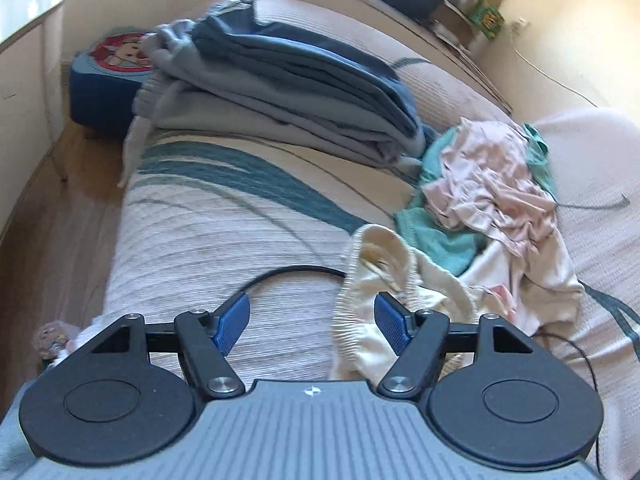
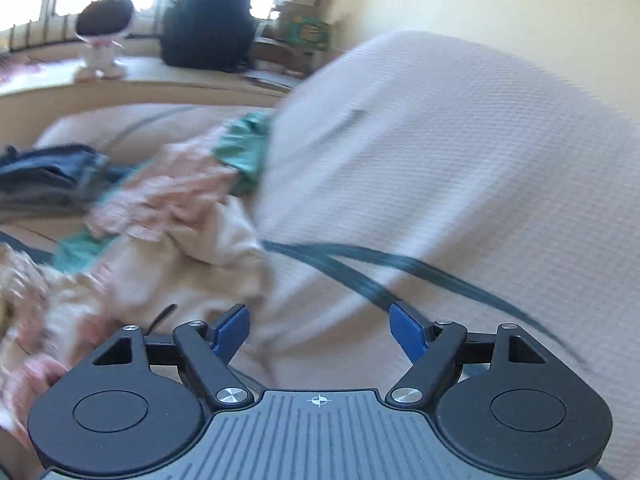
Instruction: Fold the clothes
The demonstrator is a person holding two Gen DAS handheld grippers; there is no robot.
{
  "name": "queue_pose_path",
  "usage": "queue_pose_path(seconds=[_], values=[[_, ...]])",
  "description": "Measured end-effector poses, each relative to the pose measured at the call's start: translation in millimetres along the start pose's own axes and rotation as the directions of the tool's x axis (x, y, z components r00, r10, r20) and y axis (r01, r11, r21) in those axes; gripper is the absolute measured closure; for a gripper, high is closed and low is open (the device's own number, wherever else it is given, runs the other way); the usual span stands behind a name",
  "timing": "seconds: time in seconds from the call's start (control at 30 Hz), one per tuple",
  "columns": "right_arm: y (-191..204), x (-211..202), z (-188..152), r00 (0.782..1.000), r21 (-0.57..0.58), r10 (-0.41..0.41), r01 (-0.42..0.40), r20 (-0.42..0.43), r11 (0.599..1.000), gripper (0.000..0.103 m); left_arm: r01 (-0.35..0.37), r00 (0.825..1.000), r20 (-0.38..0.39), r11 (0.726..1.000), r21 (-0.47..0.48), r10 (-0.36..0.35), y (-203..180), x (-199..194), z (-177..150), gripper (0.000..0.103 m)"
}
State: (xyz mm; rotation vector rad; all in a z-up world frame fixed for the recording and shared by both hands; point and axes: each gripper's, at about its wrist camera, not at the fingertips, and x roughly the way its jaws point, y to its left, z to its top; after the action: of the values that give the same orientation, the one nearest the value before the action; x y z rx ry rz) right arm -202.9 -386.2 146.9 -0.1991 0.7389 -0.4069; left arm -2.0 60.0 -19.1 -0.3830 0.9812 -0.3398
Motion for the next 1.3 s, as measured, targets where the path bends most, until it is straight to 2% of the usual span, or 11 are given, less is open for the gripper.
queue_pose_path(seconds=[0.27, 0.4, 0.47, 0.6, 0.67, 0.7, 0.8, 1.03, 1.07, 1.13, 1.3], values=[[-42.1, -24.0, -53.4, 0.982, 0.04, -0.132, 0.139, -0.138, 0.99, 0.023, 0.014, 0.998, -0.066, 0.997, 0.07, -0.009, -34.2, 29.9, 2.6, 0.042], [-23.0, -32.1, -62.0, 0.983, 0.068, 0.125, -0.117, -0.135, 0.991, 0.023, 0.002, 0.994, -0.106, 0.996, 0.092, 0.008, -41.2, 38.5, -4.0, 0.069], [17.4, -22.3, -60.8, 0.95, 0.065, 0.29, -0.284, -0.117, 0.957, 0.023, -0.002, 0.995, -0.101, 0.996, 0.086, 0.011, -40.4, 36.0, -7.0, 0.069], [135.8, 9.7, -49.4, 0.831, -0.042, 0.551, -0.555, -0.069, 0.831, 0.03, -0.001, 0.997, -0.079, 0.997, 0.074, 0.007, -36.2, 27.1, -10.6, 0.072], [190.2, 18.8, -41.8, 0.788, -0.165, 0.611, -0.614, -0.076, 0.772, 0.045, -0.011, 0.997, -0.071, 0.997, 0.074, 0.016, -35.2, 24.3, -11.5, 0.072], [211.6, 22.0, -39.7, 0.78, -0.217, 0.62, -0.623, -0.089, 0.752, 0.056, -0.016, 0.998, -0.066, 0.997, 0.074, 0.021, -35.2, 23.3, -11.9, 0.071], [275.6, 31.8, -33.4, 0.755, -0.368, 0.642, -0.639, -0.132, 0.675, 0.069, -0.022, 0.998, -0.063, 0.997, 0.071, 0.026, -34.7, 24.0, -12.6, 0.07], [314.4, 57.8, -53.7, 0.832, -0.554, 0.524, -0.526, -0.179, 0.646, 0.072, -0.006, 0.997, -0.071, 0.998, 0.056, 0.01, -29.3, 26.3, -12.5, 0.072], [312.4, 60.8, -56.2, 0.839, -0.559, 0.517, -0.514, -0.171, 0.651, 0.089, -0.007, 0.997, -0.071, 0.998, 0.059, 0.011, -29.2, 26.0, -12.9, 0.075], [300.4, 62.8, -54.2, 0.836, -0.518, 0.525, -0.524, -0.159, 0.677, 0.099, -0.007, 0.998, -0.067, 0.998, 0.063, 0.012, -28.9, 24.6, -13.7, 0.086], [233.1, 59.3, -35.9, 0.81, -0.195, 0.575, -0.587, -0.119, 0.786, 0.099, 0.02, 1.0, -0.001, 0.996, 0.084, -0.02, -32.5, 11.9, -13.1, 0.088]])
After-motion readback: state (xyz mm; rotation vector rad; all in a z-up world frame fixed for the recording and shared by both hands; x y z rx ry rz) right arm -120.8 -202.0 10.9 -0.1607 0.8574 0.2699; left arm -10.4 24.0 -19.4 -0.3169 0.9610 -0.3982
